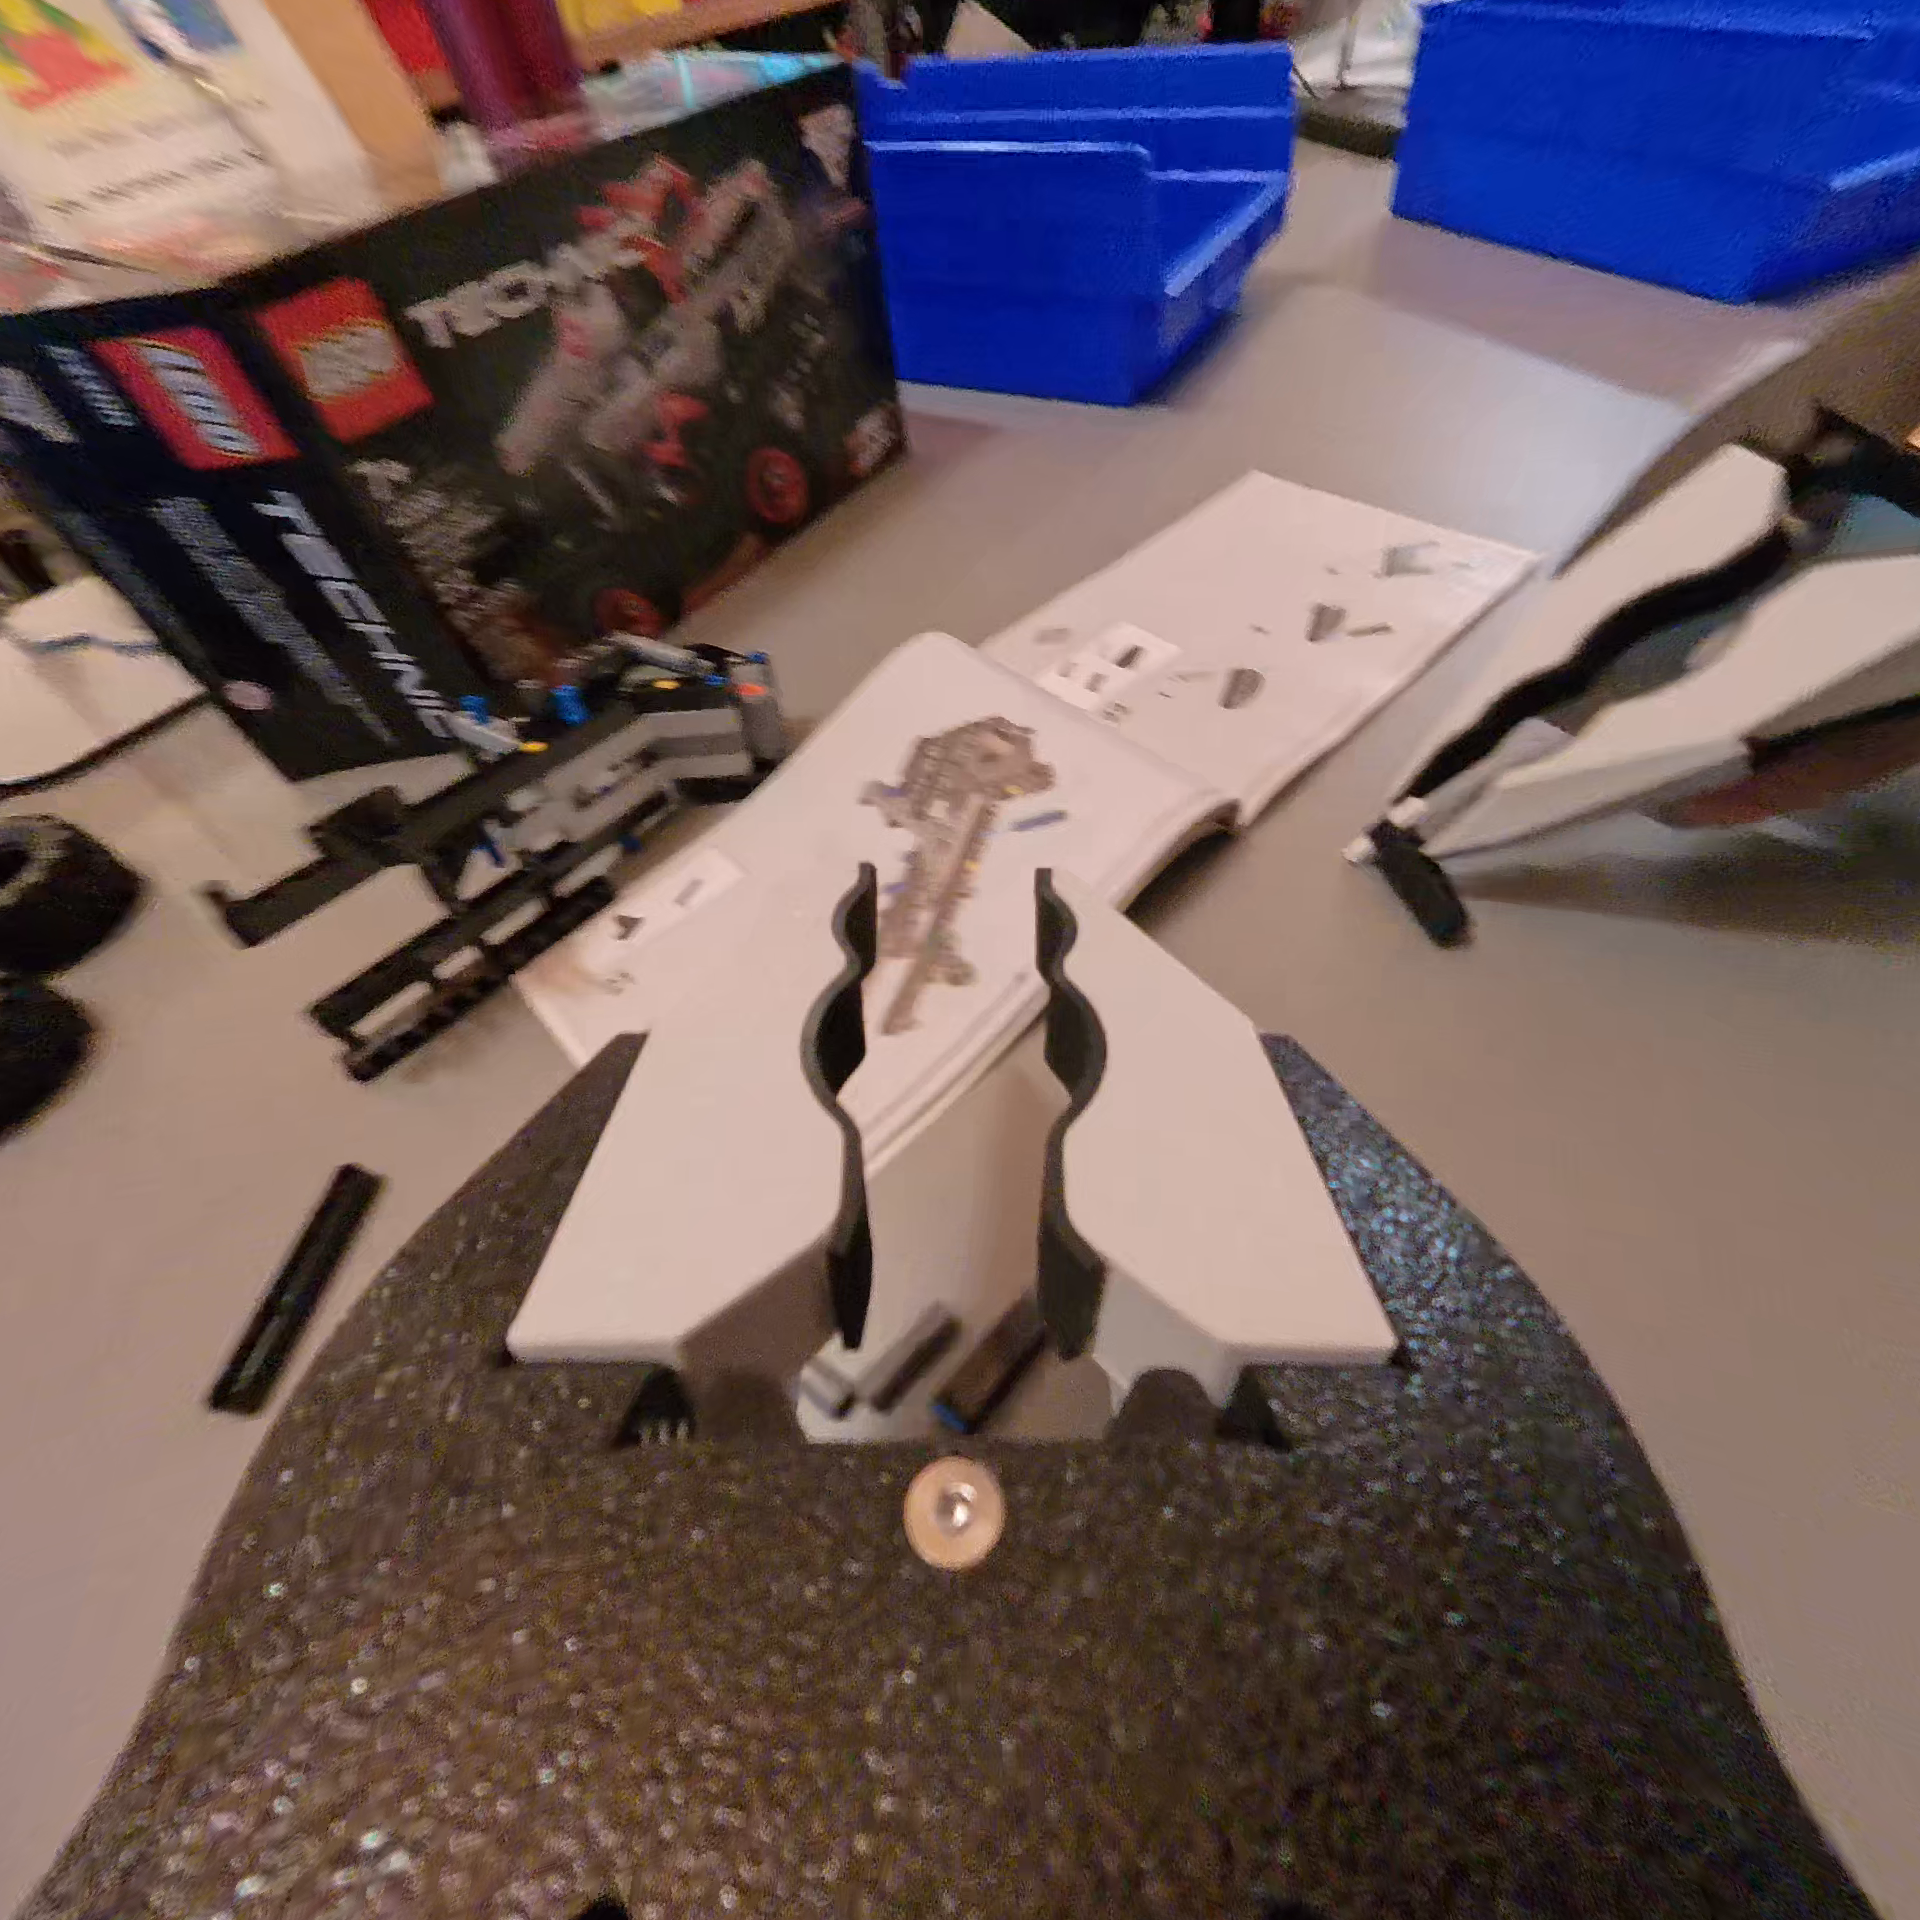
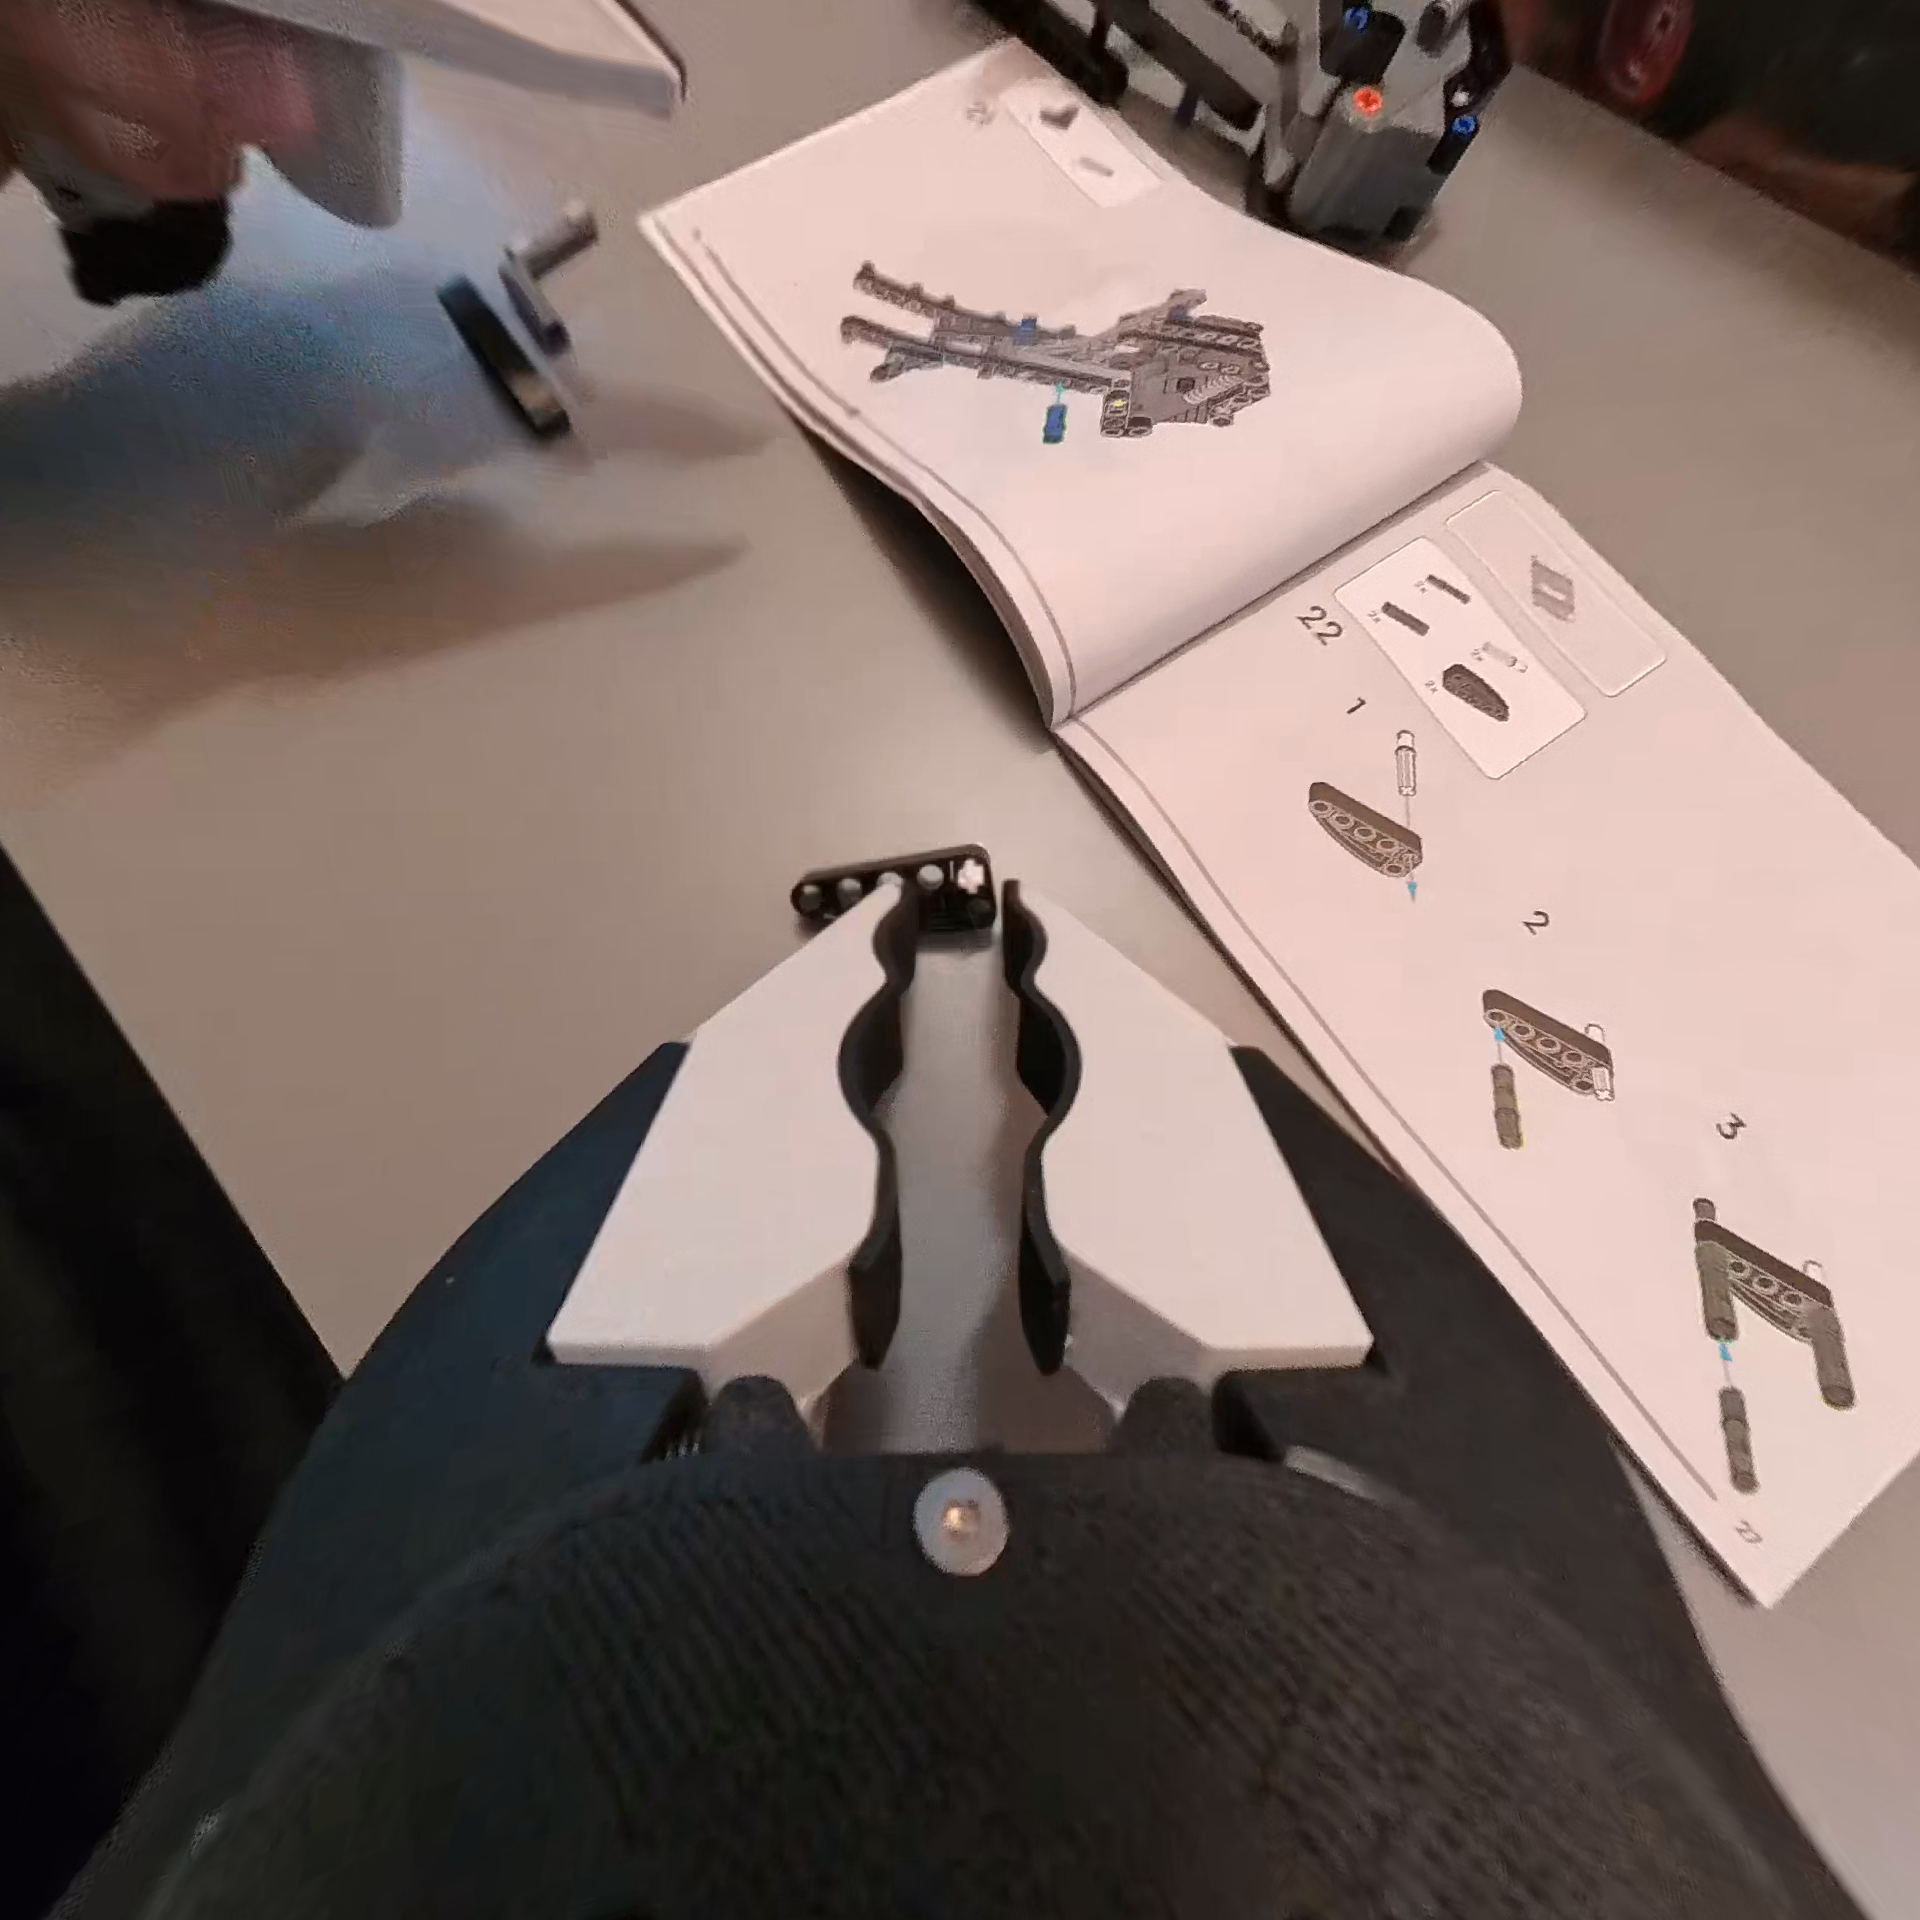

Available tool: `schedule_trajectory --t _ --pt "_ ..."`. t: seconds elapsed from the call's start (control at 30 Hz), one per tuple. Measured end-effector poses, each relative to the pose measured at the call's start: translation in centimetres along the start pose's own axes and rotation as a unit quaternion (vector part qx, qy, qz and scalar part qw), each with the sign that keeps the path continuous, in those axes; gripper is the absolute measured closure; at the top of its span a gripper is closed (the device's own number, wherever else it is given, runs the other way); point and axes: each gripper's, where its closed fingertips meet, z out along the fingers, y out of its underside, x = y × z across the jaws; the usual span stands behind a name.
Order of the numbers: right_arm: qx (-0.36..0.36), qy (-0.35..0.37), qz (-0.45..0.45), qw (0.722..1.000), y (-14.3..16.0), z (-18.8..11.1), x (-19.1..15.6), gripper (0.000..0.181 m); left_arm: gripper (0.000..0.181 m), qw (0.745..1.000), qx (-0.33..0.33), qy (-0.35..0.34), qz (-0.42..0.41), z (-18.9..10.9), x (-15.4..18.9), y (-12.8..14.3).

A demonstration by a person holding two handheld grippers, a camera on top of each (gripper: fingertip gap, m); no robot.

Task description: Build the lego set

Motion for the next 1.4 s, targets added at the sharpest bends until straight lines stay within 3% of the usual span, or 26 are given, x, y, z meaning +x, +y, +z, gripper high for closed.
schedule_trajectory --t 0.03,0.2,0.27,0.37,0.43,0.57,0.7,0.83,1.07,1.4 --pt "0.016 -0.003 0.008 1.0 -0.3 -0.1 0.1 0.165 0.153 1.0 0.008 -0.012 -0.003 -0.1 -1.2 -0.1" --pt "0.101 -0.008 0.035 0.994 -0.9 -2.3 1.5 0.148 0.153 0.994 0.037 -0.095 0.03 -1.3 -7.0 -0.2" --pt "0.126 0.073 0.052 0.988 -0.1 -4.6 5.4 0.151 0.158 0.987 0.056 -0.142 0.055 -2.3 -9.0 -0.5" --pt "0.142 0.249 0.082 0.954 2.5 -9.0 12.8 0.155 0.161 0.979 0.063 -0.182 0.071 -3.4 -10.9 -0.4" --pt "0.165 0.291 0.11 0.936 3.4 -11.1 15.4 0.163 0.162 0.977 0.066 -0.201 0.043 -3.8 -12.0 0.1" --pt "0.249 0.283 0.149 0.914 2.7 -13.5 17.8 0.174 0.175 0.96 0.138 -0.245 0.007 -5.6 -13.6 -1.0" --pt "0.376 0.265 0.162 0.873 1.4 -16.8 18.7 0.181 0.181 0.951 0.148 -0.27 0.012 -6.5 -14.7 -0.6" --pt "0.437 0.267 0.176 0.841 1.4 -18.9 18.9 0.181 0.181 0.948 0.168 -0.271 -0.013 -6.9 -15.4 -0.4" --pt "0.336 0.274 0.119 0.893 0.8 -15.2 18.1 0.181 0.181 0.951 0.153 -0.267 -0.005 -6.3 -15.6 -0.2" --pt "0.372 0.264 0.126 0.881 0.7 -16.3 18.0 0.181 0.181 0.959 0.14 -0.246 -0.004 -5.7 -14.6 0.0"
